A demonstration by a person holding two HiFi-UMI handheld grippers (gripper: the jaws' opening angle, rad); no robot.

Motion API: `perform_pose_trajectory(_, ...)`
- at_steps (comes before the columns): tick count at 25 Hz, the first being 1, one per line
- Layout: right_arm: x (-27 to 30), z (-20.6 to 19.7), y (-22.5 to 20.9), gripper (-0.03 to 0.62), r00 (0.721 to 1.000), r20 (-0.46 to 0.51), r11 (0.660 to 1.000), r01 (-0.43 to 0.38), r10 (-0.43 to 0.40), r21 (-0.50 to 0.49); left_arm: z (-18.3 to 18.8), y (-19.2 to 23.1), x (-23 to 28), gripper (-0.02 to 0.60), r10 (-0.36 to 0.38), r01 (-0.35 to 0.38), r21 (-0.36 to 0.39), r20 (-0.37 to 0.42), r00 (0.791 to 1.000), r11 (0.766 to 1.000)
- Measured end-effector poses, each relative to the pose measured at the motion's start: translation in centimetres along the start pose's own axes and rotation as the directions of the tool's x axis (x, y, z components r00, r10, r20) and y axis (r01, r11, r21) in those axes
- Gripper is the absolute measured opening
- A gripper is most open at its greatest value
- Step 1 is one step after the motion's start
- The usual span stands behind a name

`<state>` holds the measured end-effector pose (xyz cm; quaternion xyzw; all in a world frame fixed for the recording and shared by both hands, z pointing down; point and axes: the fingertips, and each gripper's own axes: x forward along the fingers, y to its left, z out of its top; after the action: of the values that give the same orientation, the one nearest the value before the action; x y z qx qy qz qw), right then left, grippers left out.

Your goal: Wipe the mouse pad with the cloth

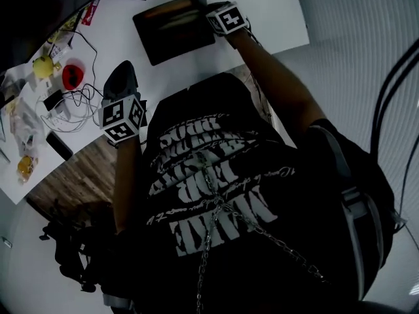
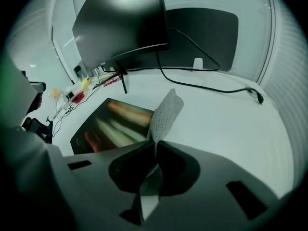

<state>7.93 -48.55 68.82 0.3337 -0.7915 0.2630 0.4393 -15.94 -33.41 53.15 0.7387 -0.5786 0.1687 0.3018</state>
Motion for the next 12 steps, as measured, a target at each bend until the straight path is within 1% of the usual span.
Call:
perform_pose_trajectory(1, -0.3, 0.1, 0.8, 0.017, 1.000, -0.001, 1.000, -0.013, 0.013, 0.009, 0.2, 0.0, -0.3, 0.000, -0.001, 0.001, 0.001, 0.005, 1.000, 1.000)
perform_pose_trajectory(3, -1.2, 1.7, 4.7, 0.017, 0.995, 0.035, 0.996, -0.093, 0.093, 0.001, 0.9, 0.1, -0.8, 0.000, -0.004, 0.004, 0.009, 0.016, 1.000, 1.000)
perform_pose_trajectory(5, -1.5, 3.5, 10.7, 0.017, 0.977, 0.063, 0.978, -0.204, 0.206, -0.038, 1.5, 0.6, -1.5, 0.000, -0.001, 0.001, 0.026, 0.026, 1.000, 1.000)
perform_pose_trajectory(7, -0.3, 3.8, 16.4, 0.018, 0.957, 0.038, 0.953, -0.282, 0.287, -0.108, 1.6, 1.0, -2.1, 0.000, 0.004, -0.005, 0.041, 0.027, 1.000, 0.999)
perform_pose_trajectory(9, 1.9, 2.9, 20.2, 0.017, 0.950, -0.023, 0.933, -0.309, 0.310, -0.185, 1.4, 1.4, -2.7, 0.000, 0.009, -0.010, 0.053, 0.024, 1.000, 0.999)
perform_pose_trajectory(10, 2.9, 2.3, 21.3, 0.017, 0.948, -0.054, 0.926, -0.318, 0.314, -0.204, 1.3, 1.6, -3.0, 0.000, 0.011, -0.012, 0.057, 0.022, 1.000, 0.998)
perform_pose_trajectory(12, 3.6, 0.8, 21.9, 0.017, 0.947, -0.107, 0.925, -0.318, 0.301, -0.209, 1.1, 2.0, -3.4, 0.000, 0.013, -0.014, 0.060, 0.020, 1.000, 0.998)
